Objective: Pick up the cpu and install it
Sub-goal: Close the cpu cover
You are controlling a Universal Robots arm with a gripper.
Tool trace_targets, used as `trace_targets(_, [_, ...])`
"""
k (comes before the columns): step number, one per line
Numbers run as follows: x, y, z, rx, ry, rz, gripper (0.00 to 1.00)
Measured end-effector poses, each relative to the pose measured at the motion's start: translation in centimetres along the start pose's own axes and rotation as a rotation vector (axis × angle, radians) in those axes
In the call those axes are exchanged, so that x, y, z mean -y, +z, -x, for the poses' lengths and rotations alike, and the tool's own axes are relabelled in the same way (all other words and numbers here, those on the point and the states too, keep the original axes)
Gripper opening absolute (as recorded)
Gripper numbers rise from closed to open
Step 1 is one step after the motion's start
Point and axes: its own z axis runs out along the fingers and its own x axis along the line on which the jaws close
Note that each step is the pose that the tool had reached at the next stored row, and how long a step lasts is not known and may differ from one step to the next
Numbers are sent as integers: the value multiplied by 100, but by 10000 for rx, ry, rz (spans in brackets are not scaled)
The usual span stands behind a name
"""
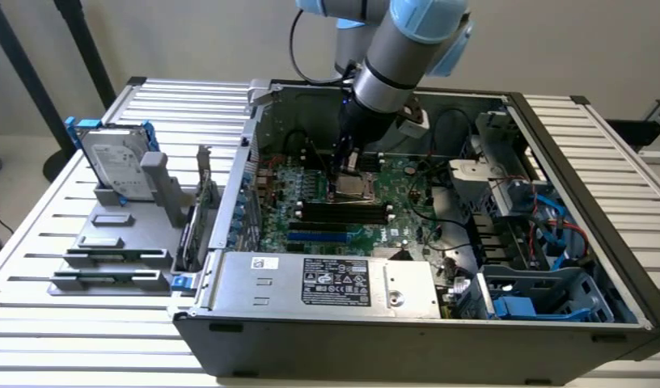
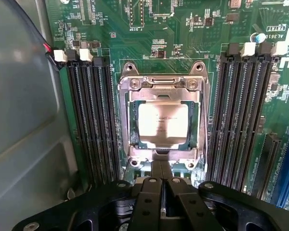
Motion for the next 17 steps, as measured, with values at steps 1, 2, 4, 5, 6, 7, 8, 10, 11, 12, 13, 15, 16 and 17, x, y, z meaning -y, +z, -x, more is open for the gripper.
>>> trace_targets(1, [-5, 17, 2, 0, 0, 0, 11])
trace_targets(2, [-11, 36, 4, 0, 0, 0, 11])
trace_targets(4, [-20, 70, 7, 1, 1, -1, 11])
trace_targets(5, [-24, 86, 9, 0, 0, -2, 11])
trace_targets(6, [-26, 97, 10, -1, 0, -3, 11])
trace_targets(7, [-26, 103, 10, 0, 0, -3, 11])
trace_targets(8, [-26, 106, 11, 1, 1, -3, 11])
trace_targets(10, [-24, 106, 13, -5, -2, -5, 11])
trace_targets(11, [-23, 107, 12, -12, -4, -4, 11])
trace_targets(12, [-19, 109, 13, -14, -3, -4, 11])
trace_targets(13, [-18, 113, 14, -15, -4, -3, 11])
trace_targets(15, [-17, 118, 15, -11, -4, -5, 11])
trace_targets(16, [-16, 118, 15, -10, -4, -5, 11])
trace_targets(17, [-14, 114, 14, -18, -6, -7, 11])
